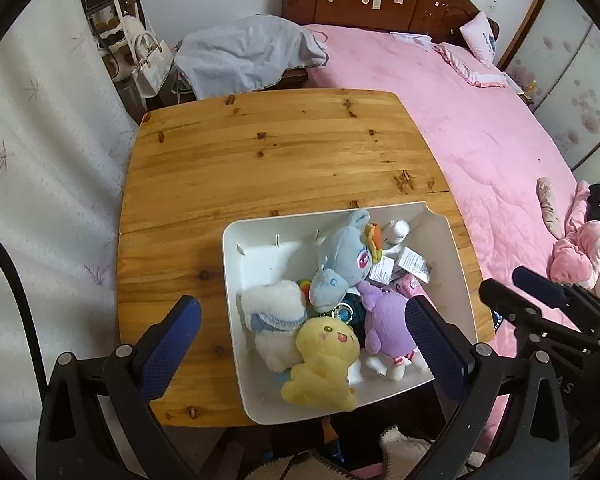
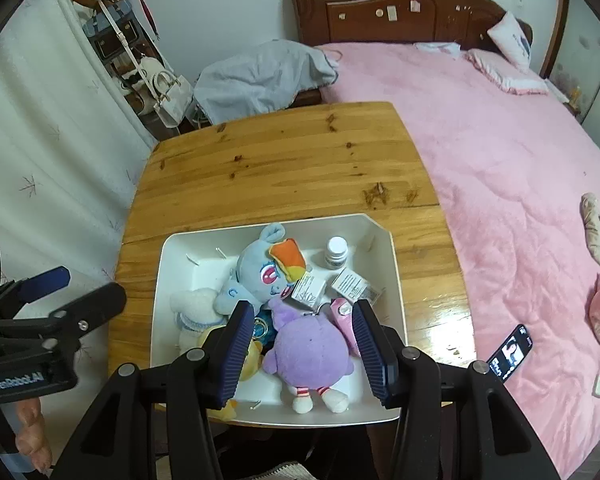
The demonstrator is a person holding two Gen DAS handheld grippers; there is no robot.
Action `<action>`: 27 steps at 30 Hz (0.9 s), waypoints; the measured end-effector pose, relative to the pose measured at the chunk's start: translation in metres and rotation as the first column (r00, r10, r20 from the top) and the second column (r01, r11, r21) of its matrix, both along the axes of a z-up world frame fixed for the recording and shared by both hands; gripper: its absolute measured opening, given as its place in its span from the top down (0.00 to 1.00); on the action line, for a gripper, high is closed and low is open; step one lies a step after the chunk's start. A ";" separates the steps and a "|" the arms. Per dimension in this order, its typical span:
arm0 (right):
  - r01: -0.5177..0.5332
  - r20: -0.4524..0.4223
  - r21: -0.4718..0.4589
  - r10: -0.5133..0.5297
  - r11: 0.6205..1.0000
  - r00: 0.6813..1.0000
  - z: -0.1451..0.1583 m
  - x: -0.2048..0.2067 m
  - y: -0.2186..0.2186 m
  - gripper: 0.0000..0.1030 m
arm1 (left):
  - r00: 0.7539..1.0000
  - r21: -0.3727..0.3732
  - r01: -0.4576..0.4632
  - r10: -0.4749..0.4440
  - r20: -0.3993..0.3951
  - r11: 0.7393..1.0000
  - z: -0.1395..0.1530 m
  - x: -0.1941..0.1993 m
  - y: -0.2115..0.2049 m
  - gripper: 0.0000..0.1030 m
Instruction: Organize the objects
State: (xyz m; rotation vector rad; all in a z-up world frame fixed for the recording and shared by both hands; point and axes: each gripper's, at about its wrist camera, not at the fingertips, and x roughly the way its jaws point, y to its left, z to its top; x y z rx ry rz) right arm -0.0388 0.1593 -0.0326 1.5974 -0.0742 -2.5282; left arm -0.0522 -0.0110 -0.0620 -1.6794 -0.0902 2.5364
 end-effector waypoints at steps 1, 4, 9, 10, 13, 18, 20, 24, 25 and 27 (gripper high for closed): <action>-0.002 -0.007 0.003 0.002 1.000 1.000 0.002 0.001 0.000 0.49 | 1.000 -0.002 -0.005 0.005 0.002 1.000 0.000 0.001 0.001 0.01; 0.001 -0.033 0.018 -0.001 1.000 0.999 0.009 0.003 0.003 0.49 | 1.000 -0.007 -0.018 0.018 0.003 1.000 0.001 0.003 0.003 0.01; 0.011 -0.071 0.025 -0.009 1.000 0.997 0.019 0.007 0.008 0.43 | 0.999 -0.025 -0.042 0.041 -0.014 0.999 0.006 0.007 0.005 0.02; 0.012 -0.082 0.030 -0.009 0.999 0.997 0.021 0.008 0.009 0.43 | 0.999 -0.032 -0.046 0.045 -0.019 0.998 0.007 0.008 0.006 0.02; 0.009 -0.103 0.045 -0.005 0.999 0.995 0.026 0.010 0.009 0.43 | 0.997 -0.054 -0.067 0.065 -0.038 0.996 0.009 0.012 0.007 0.02; 0.001 -0.119 0.056 0.006 0.998 0.993 0.032 0.012 0.011 0.43 | 0.995 -0.057 -0.091 0.088 -0.047 0.994 0.012 0.014 0.008 0.02; 0.004 -0.125 0.059 0.004 0.998 0.992 0.033 0.012 0.012 0.43 | 0.994 -0.058 -0.099 0.096 -0.053 0.993 0.013 0.015 0.009 0.02; 0.005 -0.131 0.062 0.003 0.998 0.991 0.034 0.013 0.014 0.43 | 0.993 -0.066 -0.110 0.106 -0.060 0.992 0.014 0.018 0.012 0.02; 0.005 -0.133 0.062 0.003 0.998 0.991 0.035 0.014 0.014 0.43 | 0.992 -0.068 -0.111 0.107 -0.061 0.991 0.014 0.019 0.012 0.02; 0.005 -0.138 0.062 0.004 0.998 0.990 0.036 0.015 0.013 0.43 | 0.991 -0.070 -0.119 0.114 -0.066 0.990 0.015 0.020 0.012 0.02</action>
